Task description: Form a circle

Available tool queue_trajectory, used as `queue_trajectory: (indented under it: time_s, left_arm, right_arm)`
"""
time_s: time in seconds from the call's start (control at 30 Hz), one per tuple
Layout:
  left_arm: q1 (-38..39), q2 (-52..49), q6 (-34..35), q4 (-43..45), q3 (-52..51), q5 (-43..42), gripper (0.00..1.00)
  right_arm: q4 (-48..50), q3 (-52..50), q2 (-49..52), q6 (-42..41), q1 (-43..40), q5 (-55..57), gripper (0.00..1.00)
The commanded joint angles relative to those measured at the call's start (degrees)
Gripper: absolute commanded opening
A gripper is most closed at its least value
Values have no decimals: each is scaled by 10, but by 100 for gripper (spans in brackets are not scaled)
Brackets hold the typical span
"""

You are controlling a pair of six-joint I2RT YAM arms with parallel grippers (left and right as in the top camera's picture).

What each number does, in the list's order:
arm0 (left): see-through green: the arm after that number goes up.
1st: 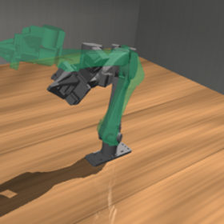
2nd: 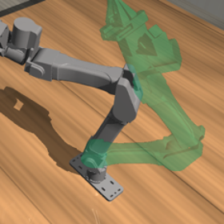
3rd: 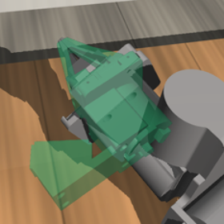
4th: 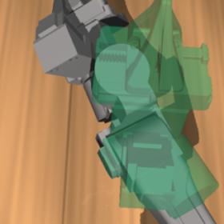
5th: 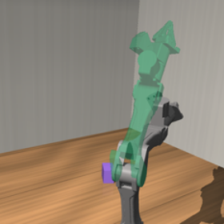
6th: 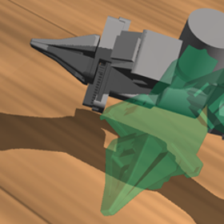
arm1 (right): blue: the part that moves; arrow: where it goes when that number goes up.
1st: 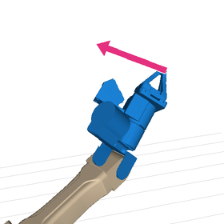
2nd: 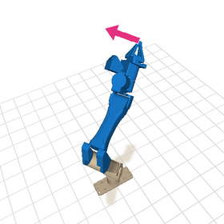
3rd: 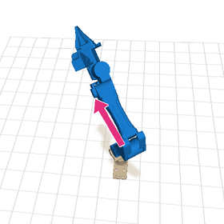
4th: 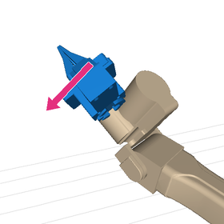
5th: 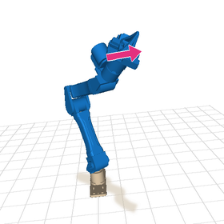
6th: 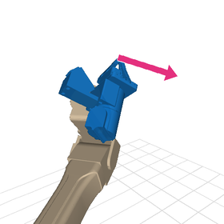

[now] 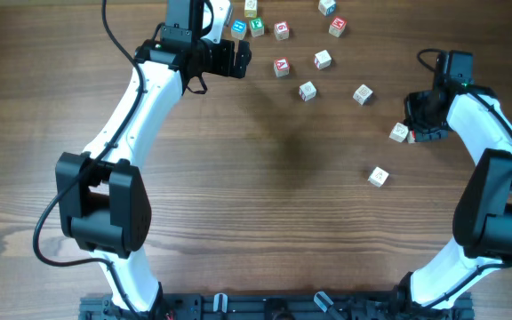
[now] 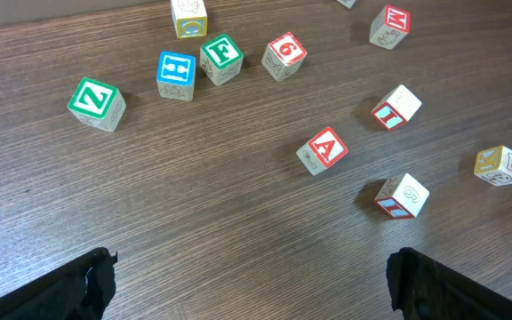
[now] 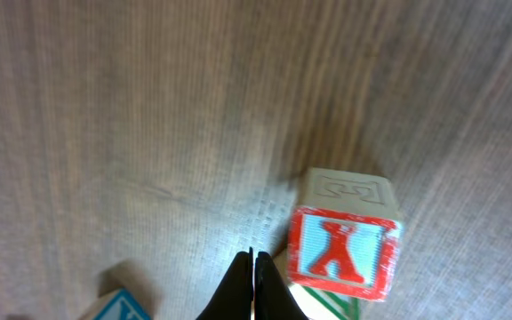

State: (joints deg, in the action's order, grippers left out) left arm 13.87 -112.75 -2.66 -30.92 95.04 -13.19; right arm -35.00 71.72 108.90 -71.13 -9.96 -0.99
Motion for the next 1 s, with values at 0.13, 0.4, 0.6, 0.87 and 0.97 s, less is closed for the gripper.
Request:
queue_trajectory:
  time_s: [0.13,0.4,0.6,0.87,0.97]
  left_arm:
    - [3,-5,1,0,-3,-2,100]
    - [3,-5,1,0,-3,-2,100]
    - [3,-5,1,0,-3,-3,100]
    - [3,-5,1,0,-3,-3,100]
    - [3,-5,1,0,-3,-3,100]
  right_arm:
    - [25,2,-12,13,-10,16,4]
    - [15,2,-12,51,-9,16,4]
    - [16,2,-12,99,-9,16,4]
    - [16,2,-11,112,-9,25,4]
    - [14,2,-11,122,-8,22,4]
